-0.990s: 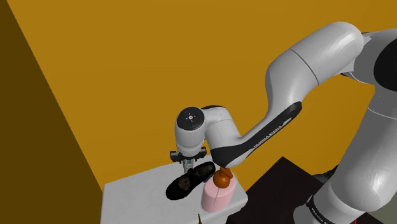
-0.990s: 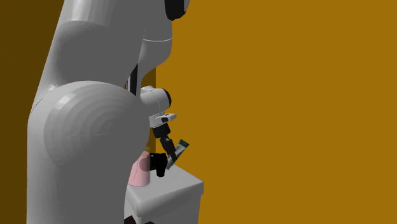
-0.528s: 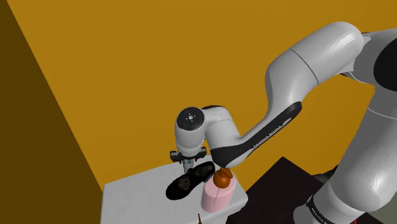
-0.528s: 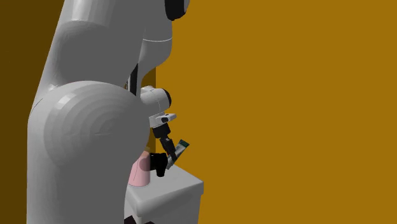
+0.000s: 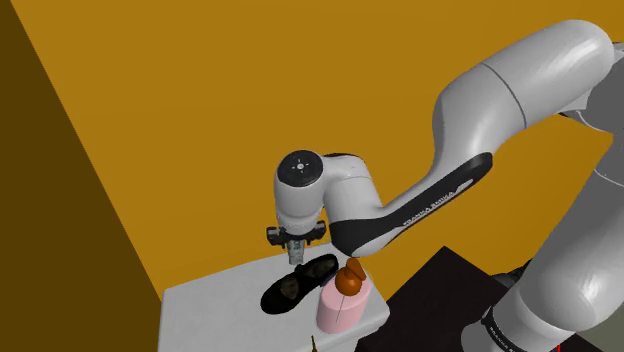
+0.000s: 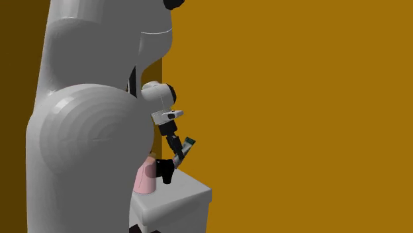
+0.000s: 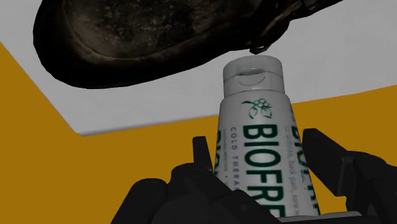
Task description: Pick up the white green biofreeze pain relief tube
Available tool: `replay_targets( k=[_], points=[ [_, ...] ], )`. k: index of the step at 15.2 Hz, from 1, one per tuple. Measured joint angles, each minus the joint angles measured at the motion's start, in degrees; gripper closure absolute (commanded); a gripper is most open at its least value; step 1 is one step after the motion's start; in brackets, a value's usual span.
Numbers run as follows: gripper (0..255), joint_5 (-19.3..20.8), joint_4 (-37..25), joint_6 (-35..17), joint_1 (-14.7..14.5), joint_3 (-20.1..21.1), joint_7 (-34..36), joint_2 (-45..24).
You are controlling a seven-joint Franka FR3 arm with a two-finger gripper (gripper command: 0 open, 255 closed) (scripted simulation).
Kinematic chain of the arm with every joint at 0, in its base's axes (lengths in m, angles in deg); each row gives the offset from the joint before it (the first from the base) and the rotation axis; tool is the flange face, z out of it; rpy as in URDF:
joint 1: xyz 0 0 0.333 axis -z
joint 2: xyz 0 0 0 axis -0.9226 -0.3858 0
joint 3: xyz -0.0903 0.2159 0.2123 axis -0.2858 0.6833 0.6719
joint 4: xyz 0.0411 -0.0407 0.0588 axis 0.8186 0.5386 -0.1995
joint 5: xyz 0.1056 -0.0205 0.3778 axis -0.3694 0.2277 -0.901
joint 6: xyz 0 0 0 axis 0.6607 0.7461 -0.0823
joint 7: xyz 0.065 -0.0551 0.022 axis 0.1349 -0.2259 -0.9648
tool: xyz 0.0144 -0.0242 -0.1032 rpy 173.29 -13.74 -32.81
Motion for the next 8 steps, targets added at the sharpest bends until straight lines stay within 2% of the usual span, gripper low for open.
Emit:
replay_targets(
  k=[8],
  points=[
    [255,-8.02,-1.21,2.74,1.01,0.91,-6.98,5.88]
  ],
)
